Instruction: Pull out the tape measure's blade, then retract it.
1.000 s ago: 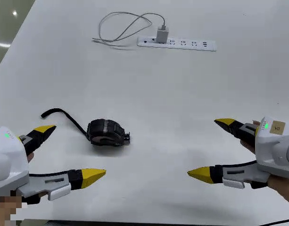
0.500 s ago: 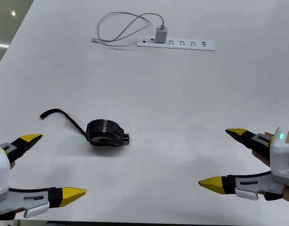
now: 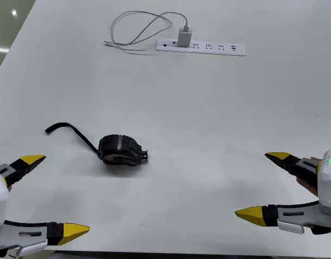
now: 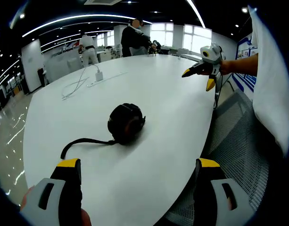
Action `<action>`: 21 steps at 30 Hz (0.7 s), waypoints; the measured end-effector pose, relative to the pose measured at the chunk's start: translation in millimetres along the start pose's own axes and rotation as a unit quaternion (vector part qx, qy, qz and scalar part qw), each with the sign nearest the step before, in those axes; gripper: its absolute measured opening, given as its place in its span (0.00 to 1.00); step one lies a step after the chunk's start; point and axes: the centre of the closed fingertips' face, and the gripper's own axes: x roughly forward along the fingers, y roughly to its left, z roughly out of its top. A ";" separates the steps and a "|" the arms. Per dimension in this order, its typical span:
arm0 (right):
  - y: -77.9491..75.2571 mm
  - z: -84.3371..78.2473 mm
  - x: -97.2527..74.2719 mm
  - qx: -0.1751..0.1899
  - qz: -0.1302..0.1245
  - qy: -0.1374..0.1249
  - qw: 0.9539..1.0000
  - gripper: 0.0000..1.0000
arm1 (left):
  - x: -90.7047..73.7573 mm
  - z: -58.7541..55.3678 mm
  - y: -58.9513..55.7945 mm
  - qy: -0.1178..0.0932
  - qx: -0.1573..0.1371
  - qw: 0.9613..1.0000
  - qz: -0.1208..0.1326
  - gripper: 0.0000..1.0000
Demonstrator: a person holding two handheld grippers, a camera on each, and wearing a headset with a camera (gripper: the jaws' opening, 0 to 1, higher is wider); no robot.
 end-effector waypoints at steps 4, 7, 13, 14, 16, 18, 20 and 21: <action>0.5 -1.2 -0.9 0.000 0.000 0.002 1.000 0.89 | -0.8 -0.3 2.4 0.001 0.003 1.000 0.000 0.99; 1.9 -2.6 -1.4 -0.002 0.002 0.004 1.000 0.89 | -2.0 0.3 2.9 0.000 0.003 1.000 0.000 0.99; 4.5 -9.1 -3.2 -0.008 0.004 0.011 1.000 0.91 | -2.8 -1.2 2.4 0.002 0.001 1.000 -0.004 0.99; 4.7 -10.6 -3.5 -0.006 0.005 0.014 1.000 0.91 | -2.5 -0.9 2.1 0.001 0.001 1.000 -0.004 0.99; 5.1 -11.5 -3.9 -0.008 0.005 0.014 1.000 0.91 | -1.9 -1.1 1.9 0.002 0.000 1.000 -0.006 0.99; 4.2 -12.6 -4.2 -0.010 0.005 0.016 1.000 0.91 | -1.4 -0.7 1.7 0.002 -0.001 1.000 -0.006 0.99; 3.5 -14.2 -4.7 -0.011 0.005 0.018 1.000 0.91 | -1.1 -0.8 1.6 0.003 0.001 1.000 -0.007 0.99; 3.2 -14.7 -4.9 -0.012 0.005 0.019 1.000 0.91 | -1.0 -0.6 1.4 0.003 0.001 1.000 -0.008 0.98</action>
